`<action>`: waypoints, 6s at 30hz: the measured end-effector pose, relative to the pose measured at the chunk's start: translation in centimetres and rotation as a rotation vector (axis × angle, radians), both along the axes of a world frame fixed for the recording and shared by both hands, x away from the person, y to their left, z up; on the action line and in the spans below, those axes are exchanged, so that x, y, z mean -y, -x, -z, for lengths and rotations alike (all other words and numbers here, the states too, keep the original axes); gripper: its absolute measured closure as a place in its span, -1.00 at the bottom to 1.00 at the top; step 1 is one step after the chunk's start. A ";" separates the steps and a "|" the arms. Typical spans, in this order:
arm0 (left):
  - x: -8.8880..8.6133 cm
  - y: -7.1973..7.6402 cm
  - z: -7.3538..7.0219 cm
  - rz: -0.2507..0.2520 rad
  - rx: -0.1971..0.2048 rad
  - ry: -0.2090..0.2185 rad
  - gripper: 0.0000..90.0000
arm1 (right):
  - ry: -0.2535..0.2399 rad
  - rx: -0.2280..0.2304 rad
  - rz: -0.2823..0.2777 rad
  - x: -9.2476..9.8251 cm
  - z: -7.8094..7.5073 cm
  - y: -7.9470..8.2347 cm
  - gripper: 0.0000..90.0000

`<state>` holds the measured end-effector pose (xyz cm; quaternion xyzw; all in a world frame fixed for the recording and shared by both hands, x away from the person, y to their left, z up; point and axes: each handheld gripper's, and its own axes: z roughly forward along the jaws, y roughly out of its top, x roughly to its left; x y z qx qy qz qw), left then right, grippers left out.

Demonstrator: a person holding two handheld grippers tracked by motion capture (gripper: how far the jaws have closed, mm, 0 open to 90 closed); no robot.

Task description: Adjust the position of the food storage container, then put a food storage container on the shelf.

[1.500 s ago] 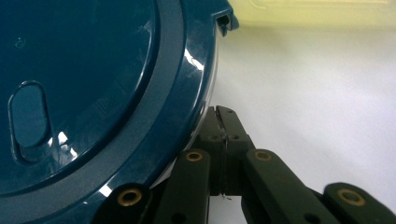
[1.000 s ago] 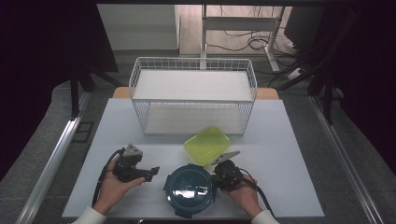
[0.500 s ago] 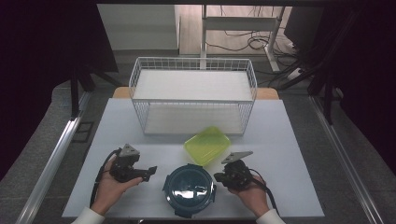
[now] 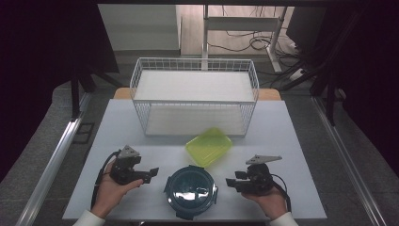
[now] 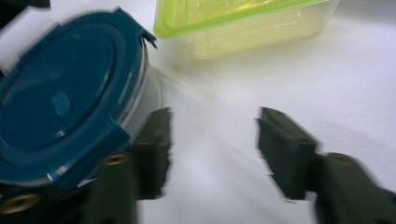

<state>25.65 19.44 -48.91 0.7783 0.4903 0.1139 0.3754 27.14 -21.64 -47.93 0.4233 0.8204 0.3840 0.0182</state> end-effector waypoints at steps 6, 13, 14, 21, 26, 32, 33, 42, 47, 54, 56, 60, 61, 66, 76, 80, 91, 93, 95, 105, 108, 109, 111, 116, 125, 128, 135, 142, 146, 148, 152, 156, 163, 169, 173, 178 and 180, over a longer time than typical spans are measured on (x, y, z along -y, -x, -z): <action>-0.6 0.1 -0.4 -0.047 -0.003 0.049 -0.68 | -0.065 0.018 0.026 0.1 -0.2 0.4 -0.46; -0.2 1.0 -0.7 -0.011 -0.020 0.085 -0.68 | -0.095 -0.029 0.008 -0.2 0.1 1.2 -0.62; -0.1 1.1 -0.8 -0.005 -0.022 0.090 -0.68 | -0.102 -0.032 -0.007 -0.3 0.1 1.3 -0.62; 0.6 1.9 -1.0 0.056 -0.036 0.155 -0.71 | -0.151 -0.034 -0.045 -0.9 0.4 2.2 -0.58; 0.8 2.3 -0.9 0.088 -0.052 0.186 -0.69 | -0.168 -0.053 -0.025 -1.0 0.5 2.8 -0.57; 1.4 2.7 -0.6 0.104 -0.090 0.191 -0.61 | -0.172 -0.107 -0.001 -1.4 1.1 3.1 -0.63; 1.5 2.7 -0.6 0.102 -0.104 0.197 -0.61 | -0.178 -0.121 0.005 -1.5 1.2 3.2 -0.64; 2.9 2.0 0.6 0.146 -0.245 0.307 -0.64 | -0.217 -0.187 0.028 -2.5 1.8 3.5 -0.68; 3.2 1.0 1.8 0.157 -0.326 0.355 -0.68 | -0.240 -0.230 0.045 -3.3 2.3 3.6 -0.71; 3.7 0.2 2.5 0.177 -0.390 0.407 -0.66 | -0.308 -0.312 0.089 -4.0 3.1 3.7 -0.71; 3.8 0.1 2.7 0.184 -0.405 0.409 -0.63 | -0.323 -0.331 0.097 -4.3 3.2 3.7 -0.69; 4.0 0.1 2.9 0.199 -0.458 0.478 -0.49 | -0.345 -0.345 0.118 -4.7 3.3 3.7 -0.55; 4.1 0.2 3.0 0.200 -0.469 0.484 -0.46 | -0.355 -0.353 0.123 -4.8 3.4 3.7 -0.45; 4.3 0.3 2.9 0.180 -0.475 0.451 -0.36 | -0.378 -0.386 0.182 -4.7 3.4 3.8 -0.23; 4.1 0.9 2.3 0.169 -0.459 0.467 -0.21 | -0.393 -0.401 0.231 -4.6 3.1 4.1 -0.17; 4.1 1.2 1.9 0.167 -0.449 0.455 -0.19 | -0.403 -0.418 0.252 -4.6 3.0 4.1 -0.15; 4.0 1.4 0.5 0.157 -0.388 0.414 -0.13 | -0.400 -0.407 0.242 -5.0 2.5 4.2 -0.11; 4.0 1.4 0.3 0.161 -0.373 0.401 -0.13 | -0.400 -0.405 0.235 -5.0 2.4 4.1 -0.12; 4.1 1.4 0.2 0.162 -0.368 0.400 -0.13 | -0.396 -0.393 0.227 -5.0 2.3 4.0 -0.12; 4.4 1.4 -1.0 0.163 -0.333 0.400 -0.12 | -0.385 -0.338 0.203 -4.7 1.0 3.4 -0.12; 4.5 1.3 -1.2 0.165 -0.325 0.401 -0.12 | -0.380 -0.317 0.193 -4.6 0.6 3.3 -0.12; 4.6 1.2 -1.4 0.168 -0.325 0.400 -0.12 | -0.377 -0.314 0.190 -4.6 0.4 3.2 -0.12; 4.7 0.9 -1.7 0.167 -0.320 0.401 -0.12 | -0.375 -0.301 0.190 -4.5 0.1 3.0 -0.12; 4.9 0.2 -2.8 0.169 -0.297 0.411 -0.12 | -0.369 -0.266 0.184 -4.3 -1.2 2.2 -0.12; 5.3 -1.0 -4.7 0.185 -0.256 0.409 -0.11 | -0.356 -0.194 0.167 -3.9 -3.9 0.5 -0.13; 5.4 -1.3 -5.0 0.187 -0.255 0.417 -0.09 | -0.360 -0.181 0.166 -3.8 -4.4 -0.1 -0.13; 5.4 -2.0 -5.7 0.186 -0.235 0.419 -0.09 | -0.359 -0.159 0.156 -3.8 -5.3 -1.2 -0.13; 5.5 -2.7 -6.5 0.192 -0.223 0.413 -0.09 | -0.359 -0.147 0.154 -3.7 -6.1 -1.7 -0.13; 5.6 -3.3 -7.4 0.192 -0.210 0.417 -0.09 | -0.361 -0.132 0.153 -3.6 -6.8 -2.2 -0.13; 5.6 -3.6 -7.8 0.189 -0.197 0.421 -0.09 | -0.361 -0.123 0.152 -3.5 -7.4 -2.6 -0.13; 5.6 -4.5 -9.0 0.194 -0.174 0.420 -0.09 | -0.362 -0.104 0.151 -3.5 -8.5 -3.3 -0.13; 5.6 -5.3 -9.9 0.195 -0.157 0.424 -0.09 | -0.359 -0.087 0.145 -3.5 -9.6 -4.2 -0.13; 5.4 -6.8 -11.6 0.190 -0.120 0.438 -0.09 | -0.361 -0.068 0.143 -3.7 -11.6 -5.9 -0.13; 5.2 -7.4 -12.6 0.182 -0.109 0.438 -0.09 | -0.361 -0.055 0.130 -3.9 -12.7 -7.0 -0.13; 5.0 -7.7 -12.9 0.180 -0.103 0.435 -0.09 | -0.360 -0.052 0.120 -4.1 -13.0 -7.4 -0.13; 4.9 -8.0 -13.4 0.171 -0.098 0.448 -0.08 | -0.363 -0.050 0.118 -4.2 -13.5 -7.8 -0.13; 4.8 -8.2 -13.6 0.174 -0.089 0.447 -0.08 | -0.365 -0.045 0.117 -4.3 -13.7 -8.0 -0.13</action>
